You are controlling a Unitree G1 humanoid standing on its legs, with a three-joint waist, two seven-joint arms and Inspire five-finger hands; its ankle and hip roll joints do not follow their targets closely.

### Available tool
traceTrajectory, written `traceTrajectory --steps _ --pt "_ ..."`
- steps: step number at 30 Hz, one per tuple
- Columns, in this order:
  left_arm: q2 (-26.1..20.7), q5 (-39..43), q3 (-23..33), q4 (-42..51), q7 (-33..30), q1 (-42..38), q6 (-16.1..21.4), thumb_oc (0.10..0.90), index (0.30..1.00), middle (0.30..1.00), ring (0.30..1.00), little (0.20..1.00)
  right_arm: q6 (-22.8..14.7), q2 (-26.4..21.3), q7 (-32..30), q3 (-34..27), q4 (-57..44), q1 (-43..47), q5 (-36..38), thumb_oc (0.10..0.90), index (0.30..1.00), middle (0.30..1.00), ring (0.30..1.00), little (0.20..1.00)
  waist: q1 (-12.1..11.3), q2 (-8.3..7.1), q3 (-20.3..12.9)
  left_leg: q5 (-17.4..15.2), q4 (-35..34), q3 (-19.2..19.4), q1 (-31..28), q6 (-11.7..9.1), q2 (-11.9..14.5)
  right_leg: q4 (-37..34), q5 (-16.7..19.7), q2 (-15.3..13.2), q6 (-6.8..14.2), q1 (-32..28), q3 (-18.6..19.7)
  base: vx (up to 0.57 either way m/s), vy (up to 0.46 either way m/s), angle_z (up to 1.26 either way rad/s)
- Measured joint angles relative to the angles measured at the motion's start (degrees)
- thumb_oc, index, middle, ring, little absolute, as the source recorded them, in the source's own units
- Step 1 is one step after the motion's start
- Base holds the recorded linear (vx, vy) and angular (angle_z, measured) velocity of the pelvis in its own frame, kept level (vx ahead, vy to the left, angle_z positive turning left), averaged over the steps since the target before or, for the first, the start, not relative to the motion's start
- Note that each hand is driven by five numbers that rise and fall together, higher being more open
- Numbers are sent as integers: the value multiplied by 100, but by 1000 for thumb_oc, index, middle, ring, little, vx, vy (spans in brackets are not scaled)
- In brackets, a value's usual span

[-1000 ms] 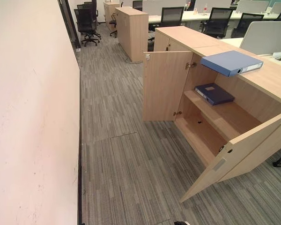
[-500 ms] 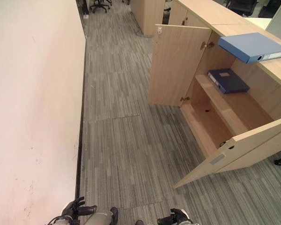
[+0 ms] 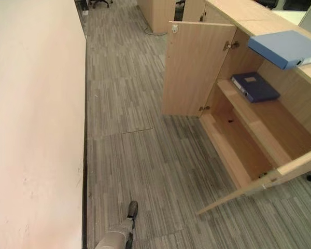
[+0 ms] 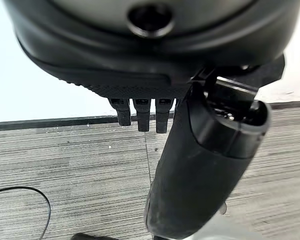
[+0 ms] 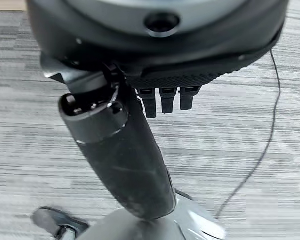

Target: Put the empty folder in the office cabinet

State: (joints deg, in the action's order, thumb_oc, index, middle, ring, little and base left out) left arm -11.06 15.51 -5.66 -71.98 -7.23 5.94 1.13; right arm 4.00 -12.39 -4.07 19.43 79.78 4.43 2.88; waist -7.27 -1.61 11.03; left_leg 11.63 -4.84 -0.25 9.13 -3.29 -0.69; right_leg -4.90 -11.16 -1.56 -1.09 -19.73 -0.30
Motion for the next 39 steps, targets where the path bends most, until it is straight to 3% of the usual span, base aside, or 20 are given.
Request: traceTrajectory --steps 1,3,5,7,13,17,18,20,21,22,24,25,27,30,31,32,34,37,38,39 --pt "-64 -8 65 12 41 12 -9 800 900 900 900 900 9 81 32 7 70 9 -34 800 900 900 900 900 -32 -163 -70 -19 -1 185 -60 121 -145 37 -20 -184 171 -16 -1 254 129 -51" --pt "-139 -11 133 65 8 -84 17 800 900 900 900 900 -7 97 30 30 92 76 -107 800 900 900 900 900 -69 -192 -91 23 -1 264 -196 596 -344 257 -3 -383 330 -44 -109 380 220 -31" --pt "-179 -15 150 75 0 -202 96 800 900 900 900 900 4 79 35 30 139 114 -123 800 900 900 900 900 -95 -178 -138 -229 -6 418 -434 734 -500 555 57 -630 429 -59 -163 339 221 -31" --pt "-220 -21 122 98 1 -211 176 800 900 900 900 900 1 86 41 84 128 143 -195 800 900 900 900 900 -121 -172 -464 -479 -16 601 -491 847 -593 945 86 -775 532 206 -170 278 198 -49" --pt "-329 -75 -151 303 43 -337 185 800 900 900 900 900 -12 372 163 312 -122 349 -284 800 900 900 900 900 -138 -350 -725 -680 5 574 -433 1062 -920 1060 130 -1035 914 447 -328 218 174 2" --pt "-286 -130 -150 216 47 -230 135 800 900 900 900 900 -28 453 226 368 -163 502 -290 800 900 900 900 900 -270 -194 -805 -753 4 552 -519 1157 -987 1529 126 -1106 965 596 -392 246 247 6" --pt "-200 -246 -151 171 41 -58 122 800 900 900 900 900 -2 390 197 408 -347 475 -301 800 900 900 900 900 -253 17 -848 -875 4 520 -656 1220 -977 2676 122 -1154 1038 1048 -410 211 285 9" --pt "-171 -273 -211 149 50 48 97 800 900 900 900 900 -1 373 153 468 -370 528 -311 800 900 900 900 900 -233 116 -879 -1007 1 474 -815 1394 -1060 3770 313 -1284 1088 1521 -371 205 282 3" --pt "-153 -281 -234 148 63 81 56 800 900 900 900 900 -2 349 147 485 -378 551 -313 800 900 900 900 900 -231 180 -853 -1042 1 464 -892 1462 -1096 4429 548 -1373 1009 1819 -364 149 148 21" --pt "-145 -281 -387 162 51 183 11 800 900 900 900 900 -4 289 86 478 -434 490 -313 800 900 900 900 900 -218 255 -815 -1036 6 421 -1083 1512 -1177 5506 723 -1701 876 2320 -558 155 103 25" --pt "-166 -282 -443 226 44 194 18 800 900 900 900 900 5 303 87 477 -473 441 -308 800 900 900 900 900 -232 379 -816 -1155 45 303 -1240 1633 -1214 5627 655 -1739 906 2726 -589 164 44 12" --pt "-143 -286 -563 220 57 168 3 800 900 900 900 900 -37 260 96 476 -584 566 -274 800 900 900 900 900 -58 590 -629 -1140 40 292 -1345 1558 -1056 5591 47 -1615 656 3162 -804 158 -96 7" --pt "-146 -287 -507 221 92 82 5 800 900 900 900 900 -141 148 101 381 -950 663 -202 800 900 900 900 900 116 688 -492 -1247 128 260 -1380 1309 -892 4697 -46 -1155 672 3763 -971 221 -151 7" --pt "-150 -286 -348 199 65 -94 21 800 900 900 900 900 -137 90 75 221 -985 729 126 800 900 900 900 900 284 585 -237 -1655 196 373 -1578 878 -801 2163 581 -564 788 3925 -833 227 -161 12" --pt "-187 -291 -199 145 50 -229 13 800 900 900 900 900 -142 110 43 -40 -1115 619 419 800 900 900 900 900 499 338 -82 -1701 245 365 -1793 916 -945 938 1114 -505 785 3908 -793 202 -111 49" --pt "-203 -290 -175 156 46 -273 24 800 900 900 900 900 -157 145 48 -240 -1272 493 546 800 900 900 900 900 564 185 -57 -1687 168 299 -1963 945 -1047 758 1398 -513 719 3990 -822 380 -197 56" --pt "-175 -290 -105 161 46 -326 32 800 900 900 900 900 -220 240 41 -337 -1230 514 564 800 900 900 900 900 576 110 -58 -1723 157 275 -2143 941 -1078 455 1595 -427 664 3918 -785 304 -143 34" --pt "-85 -289 -141 491 49 -372 94 800 900 900 900 900 -255 247 53 -685 -1032 447 575 800 900 900 900 900 635 175 -88 -1902 50 -3 -2432 864 -1044 912 1785 -412 546 3830 -1008 301 -133 49" --pt "-65 -288 -160 511 43 -408 133 800 900 900 900 900 -233 211 56 -723 -846 532 574 800 900 900 900 900 628 230 -107 -1903 55 -46 -2478 862 -981 895 2028 -331 276 3718 -1117 460 -226 34" --pt "-30 -287 -151 476 42 -394 129 800 900 900 900 900 -263 167 84 -785 -733 551 576 800 900 900 900 900 649 369 -134 -1937 61 -139 -2513 804 -890 882 2068 -249 213 3667 -1141 416 -218 30"
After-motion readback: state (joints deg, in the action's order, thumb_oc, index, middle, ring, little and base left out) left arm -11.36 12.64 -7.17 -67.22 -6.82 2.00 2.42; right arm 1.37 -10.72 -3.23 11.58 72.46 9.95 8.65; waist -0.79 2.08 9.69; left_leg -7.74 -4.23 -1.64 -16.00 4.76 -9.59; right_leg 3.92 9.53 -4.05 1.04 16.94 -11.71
